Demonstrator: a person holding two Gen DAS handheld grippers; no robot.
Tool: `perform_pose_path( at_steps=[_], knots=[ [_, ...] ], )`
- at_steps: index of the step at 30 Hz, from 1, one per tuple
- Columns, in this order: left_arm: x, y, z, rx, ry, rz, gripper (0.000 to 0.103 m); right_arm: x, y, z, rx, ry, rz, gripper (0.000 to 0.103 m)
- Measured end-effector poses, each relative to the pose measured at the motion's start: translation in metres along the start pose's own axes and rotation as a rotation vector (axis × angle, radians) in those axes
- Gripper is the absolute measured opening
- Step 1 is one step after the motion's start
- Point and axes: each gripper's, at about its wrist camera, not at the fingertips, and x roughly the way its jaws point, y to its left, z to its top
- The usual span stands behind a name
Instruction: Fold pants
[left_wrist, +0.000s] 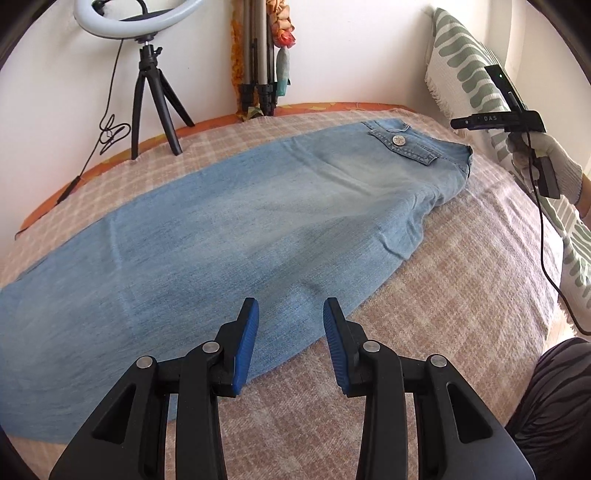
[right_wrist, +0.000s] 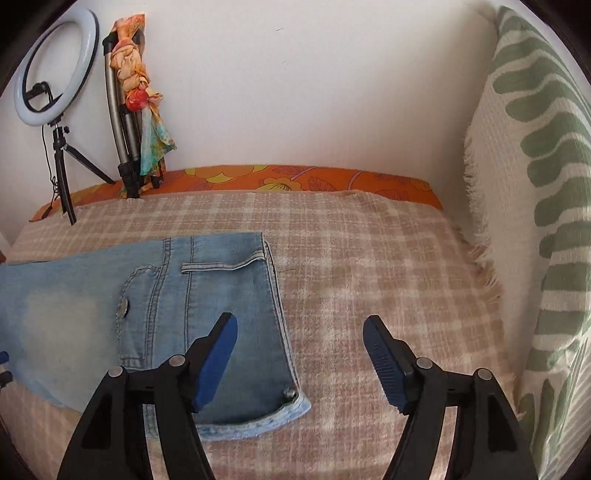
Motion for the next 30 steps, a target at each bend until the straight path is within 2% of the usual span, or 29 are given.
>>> perform_pose_path(
  at_steps=[4,8,13,17,19,25,29,30],
  knots=[
    [-0.004,-0.015,0.001,0.057,0.011,-0.015,0.034,-0.010,-0.007,-0.048,0.197,0.049,0.142,0.073],
    [-0.003,-0.037,0.007,0.136,0.030,-0.053,0.034,0.006,0.002,-0.070,0.315,0.102,0.276,0.073],
    [0.004,-0.072,0.019,0.242,0.053,-0.125,0.034,0.030,0.011,-0.073,0.416,0.117,0.306,0.074],
    [0.027,-0.096,0.033,0.280,0.075,-0.187,0.034,0.034,0.016,-0.069,0.441,0.078,0.301,0.074],
    [0.043,-0.105,0.038,0.301,0.091,-0.182,0.034,0.037,0.019,-0.066,0.457,0.072,0.309,0.074],
    [0.082,-0.113,0.048,0.342,0.122,-0.089,0.035,0.038,0.026,-0.062,0.434,0.058,0.288,0.071],
    [0.089,-0.108,0.056,0.322,0.113,-0.107,0.037,0.040,0.026,-0.060,0.429,0.048,0.279,0.065],
    [0.089,-0.107,0.057,0.325,0.110,-0.120,0.033,0.041,0.026,-0.060,0.427,0.047,0.276,0.060]
  ],
)
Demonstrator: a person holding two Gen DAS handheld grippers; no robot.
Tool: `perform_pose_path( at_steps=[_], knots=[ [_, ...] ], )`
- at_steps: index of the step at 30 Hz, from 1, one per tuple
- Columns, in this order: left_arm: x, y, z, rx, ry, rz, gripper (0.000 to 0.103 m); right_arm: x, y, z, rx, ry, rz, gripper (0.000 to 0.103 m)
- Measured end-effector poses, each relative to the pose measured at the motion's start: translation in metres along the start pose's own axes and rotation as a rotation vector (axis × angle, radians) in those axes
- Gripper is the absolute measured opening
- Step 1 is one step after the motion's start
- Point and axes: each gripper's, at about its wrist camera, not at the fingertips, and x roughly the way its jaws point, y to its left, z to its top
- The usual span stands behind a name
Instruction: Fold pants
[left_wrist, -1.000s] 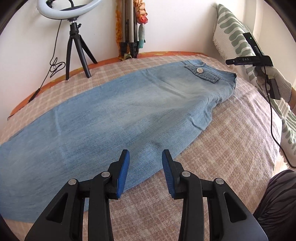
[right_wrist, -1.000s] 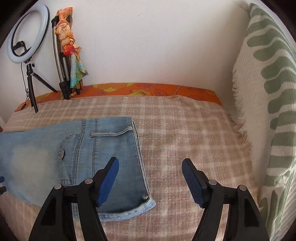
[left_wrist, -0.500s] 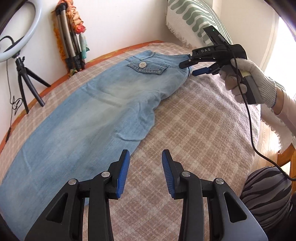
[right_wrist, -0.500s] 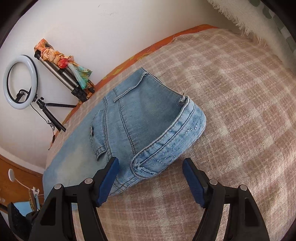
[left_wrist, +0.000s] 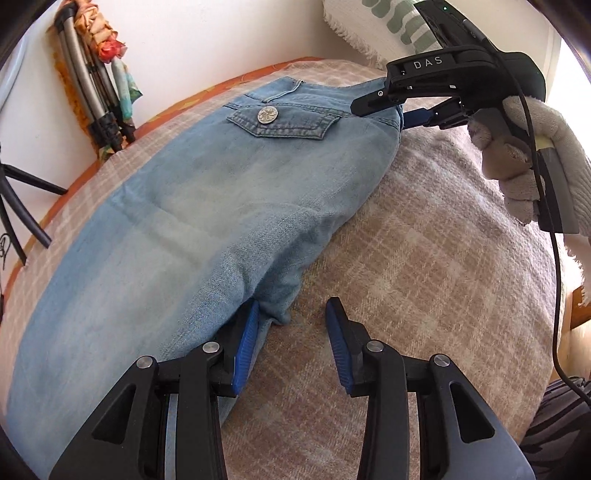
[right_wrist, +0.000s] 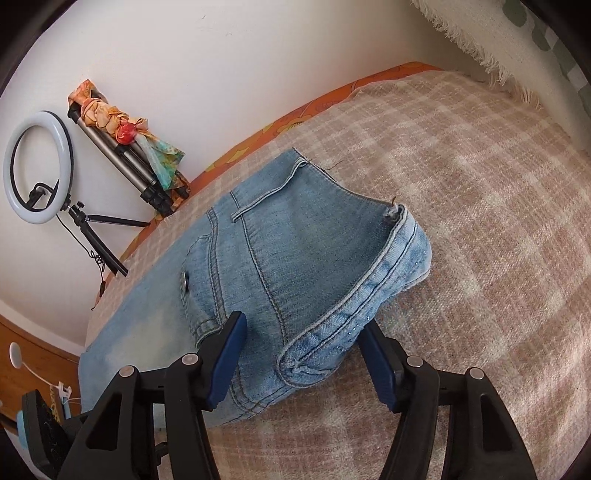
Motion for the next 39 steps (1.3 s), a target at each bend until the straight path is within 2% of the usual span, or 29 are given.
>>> perform_pose_path(
  at_steps=[1,3,9,15,17,21,23,26,28,29,30,32,34,36,38,39],
  knots=[
    [0.000,0.000,0.000,0.008,-0.004,-0.002,0.031,0.001,0.000,0.001,-0.006,-0.003,-0.009,0.058],
    [-0.001,0.004,0.000,0.020,-0.006,0.028,0.005,0.001,0.000,0.003,-0.017,-0.006,-0.031,0.042],
    [-0.016,0.019,0.004,-0.036,0.007,-0.083,0.003,-0.010,0.005,0.015,-0.020,-0.022,-0.010,0.023],
    [-0.063,0.022,0.008,-0.050,-0.049,-0.208,0.002,-0.059,0.053,0.037,-0.185,-0.131,0.008,0.020],
    [-0.065,0.020,0.007,-0.067,-0.041,-0.258,0.002,-0.061,0.060,0.037,-0.218,-0.146,-0.024,0.019],
    [-0.041,0.006,-0.002,-0.046,0.025,-0.294,0.002,-0.027,0.046,0.019,-0.278,-0.094,-0.181,0.019],
    [-0.030,-0.004,-0.006,-0.009,0.044,-0.252,0.002,-0.007,0.031,0.009,-0.284,-0.059,-0.217,0.019],
    [-0.029,-0.012,-0.007,0.012,0.046,-0.241,0.002,-0.001,0.019,0.005,-0.286,-0.052,-0.216,0.023],
    [-0.041,-0.011,-0.006,0.018,0.005,-0.205,0.008,-0.006,0.018,0.008,-0.267,-0.056,-0.207,0.029],
    [-0.046,-0.009,-0.004,0.010,-0.017,-0.190,0.019,-0.010,0.017,0.010,-0.248,-0.062,-0.186,0.036],
    [-0.051,-0.009,-0.003,0.013,-0.041,-0.170,0.036,-0.015,0.014,0.012,-0.223,-0.071,-0.162,0.043],
    [-0.055,-0.014,-0.001,0.037,-0.070,-0.153,0.047,-0.021,0.008,0.014,-0.181,-0.077,-0.132,0.044],
    [-0.046,-0.021,0.002,0.059,-0.050,-0.176,0.047,-0.024,0.000,0.016,-0.134,-0.070,-0.137,0.046],
    [-0.032,-0.032,0.004,0.119,-0.021,-0.127,0.047,-0.024,-0.013,0.017,-0.061,-0.058,-0.104,0.058],
    [-0.017,-0.041,0.003,0.180,0.008,-0.069,0.047,-0.024,-0.026,0.019,0.020,-0.054,-0.056,0.059],
    [-0.011,-0.041,0.003,0.188,0.017,-0.053,0.035,-0.024,-0.031,0.020,0.043,-0.053,-0.047,0.059]
  ],
)
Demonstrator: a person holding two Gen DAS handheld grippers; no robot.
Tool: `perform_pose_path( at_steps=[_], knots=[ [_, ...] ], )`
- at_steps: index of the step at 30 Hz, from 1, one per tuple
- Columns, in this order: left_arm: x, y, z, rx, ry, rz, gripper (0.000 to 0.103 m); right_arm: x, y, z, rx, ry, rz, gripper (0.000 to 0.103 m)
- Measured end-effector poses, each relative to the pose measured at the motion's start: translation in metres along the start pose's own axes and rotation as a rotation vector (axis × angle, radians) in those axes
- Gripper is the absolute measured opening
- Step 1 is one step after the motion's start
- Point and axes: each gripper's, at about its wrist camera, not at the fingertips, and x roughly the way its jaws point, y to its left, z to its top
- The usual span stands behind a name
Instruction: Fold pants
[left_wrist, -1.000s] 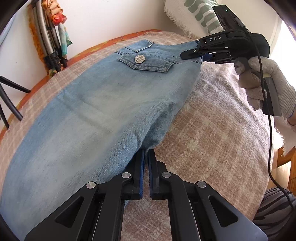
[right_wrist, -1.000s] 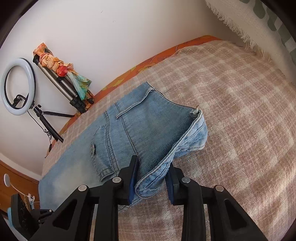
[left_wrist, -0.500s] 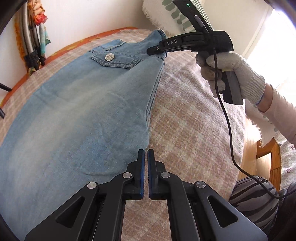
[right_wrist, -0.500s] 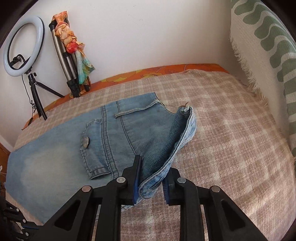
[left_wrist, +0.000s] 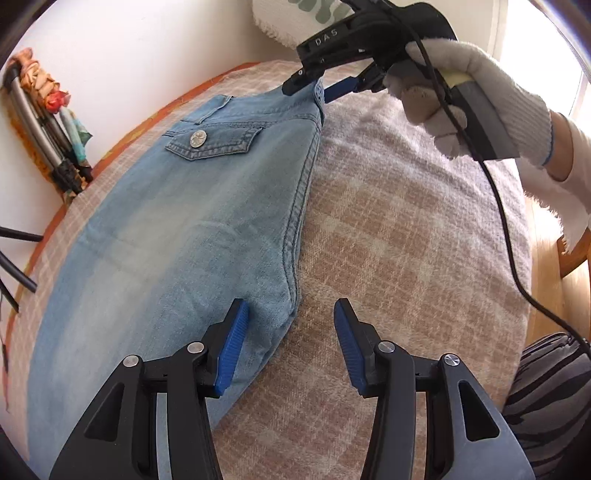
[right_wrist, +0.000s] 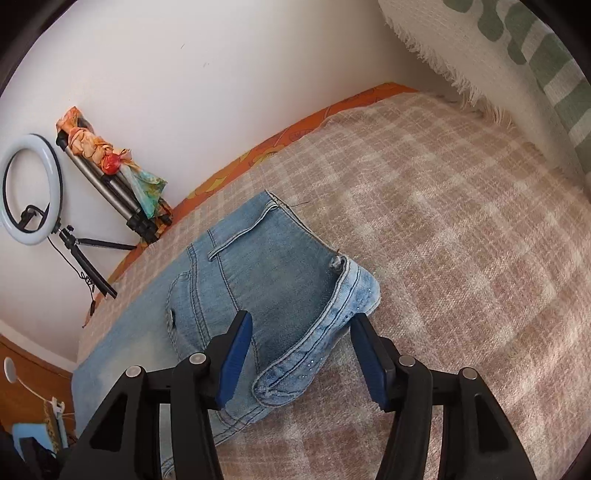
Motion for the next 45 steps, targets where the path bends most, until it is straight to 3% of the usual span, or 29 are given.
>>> perform_pose_path(
  at_steps=[3,4,6,9,12,14,16,18,21,25,29,36,45],
  knots=[
    [0.002,0.014,-0.002,-0.028,-0.006,-0.013,0.012,0.004,-0.004,0.002,0.019,0.008,0.013,0.059],
    [0.001,0.021,-0.002,-0.050,-0.005,-0.034,0.011,0.007,-0.003,0.003,0.014,0.014,0.018,0.056],
    [-0.005,0.036,-0.001,-0.136,-0.007,-0.134,0.010,0.012,0.004,0.001,-0.013,0.027,0.012,0.022],
    [-0.019,0.038,-0.002,-0.155,-0.029,-0.182,0.010,0.003,0.027,-0.001,-0.130,-0.019,-0.015,0.011],
    [-0.009,0.026,-0.005,-0.116,-0.005,-0.161,0.010,-0.005,0.041,-0.005,-0.236,-0.102,-0.133,0.007],
    [-0.002,0.024,-0.008,-0.138,-0.014,-0.153,0.010,0.011,0.033,-0.007,-0.236,-0.052,-0.187,0.007],
    [-0.003,0.024,-0.007,-0.142,-0.011,-0.161,0.014,0.016,0.024,-0.009,-0.229,-0.051,-0.197,0.015],
    [-0.007,0.023,-0.009,-0.151,-0.008,-0.156,0.029,0.013,0.021,-0.008,-0.226,-0.055,-0.206,0.028],
    [-0.023,0.018,-0.015,-0.139,-0.026,-0.104,0.030,0.000,0.019,-0.002,-0.202,-0.055,-0.209,0.042],
    [-0.056,0.036,-0.032,-0.244,-0.093,-0.073,0.037,-0.028,0.026,-0.003,-0.214,-0.091,-0.190,0.043],
    [-0.098,0.055,-0.060,-0.335,-0.149,0.012,0.039,-0.054,0.040,-0.007,-0.203,-0.112,-0.126,0.045],
    [-0.169,0.105,-0.139,-0.589,-0.226,0.147,0.043,-0.090,0.101,-0.019,-0.299,-0.121,-0.021,0.045],
    [-0.228,0.149,-0.272,-0.874,-0.239,0.330,0.049,-0.109,0.215,-0.056,-0.527,-0.120,0.084,0.047]
  ],
)
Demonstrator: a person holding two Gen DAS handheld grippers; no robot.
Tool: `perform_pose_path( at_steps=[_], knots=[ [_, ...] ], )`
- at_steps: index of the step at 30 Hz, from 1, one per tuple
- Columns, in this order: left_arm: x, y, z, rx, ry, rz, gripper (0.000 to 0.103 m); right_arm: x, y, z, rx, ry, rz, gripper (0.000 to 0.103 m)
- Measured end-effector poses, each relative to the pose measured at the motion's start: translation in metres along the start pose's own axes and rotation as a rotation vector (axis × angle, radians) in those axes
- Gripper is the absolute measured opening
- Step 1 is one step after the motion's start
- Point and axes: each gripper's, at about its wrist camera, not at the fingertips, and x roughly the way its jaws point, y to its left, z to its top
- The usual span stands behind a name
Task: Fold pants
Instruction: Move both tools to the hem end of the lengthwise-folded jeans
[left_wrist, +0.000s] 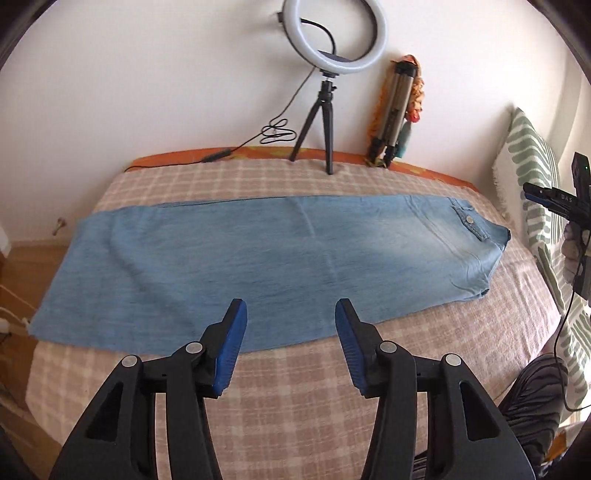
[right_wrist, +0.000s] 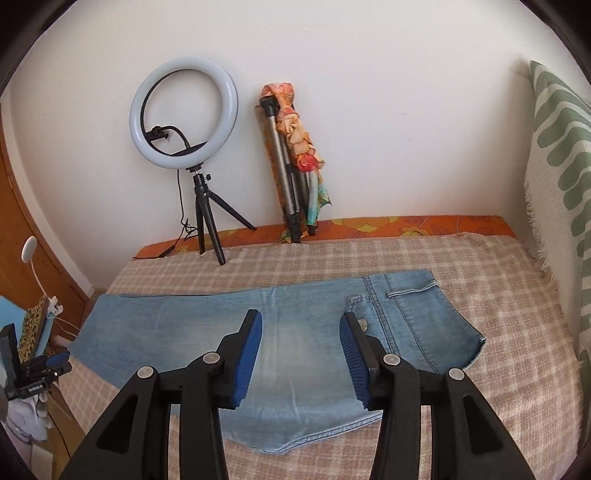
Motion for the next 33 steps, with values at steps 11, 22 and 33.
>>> perform_pose_path(
  at_steps=[11,22,33],
  knots=[
    [-0.020,0.150,-0.048,-0.351,-0.007,0.128,0.062,0.035,0.125,-0.005,-0.200,0.024,0.108,0.067],
    [-0.005,0.286,-0.080,-0.773,-0.045,0.102,0.067,0.093,0.210,-0.025,-0.296,0.109,0.175,0.070],
    [0.029,0.358,-0.092,-1.014,-0.027,0.067,0.067,0.137,0.269,-0.039,-0.351,0.178,0.213,0.070]
  ],
)
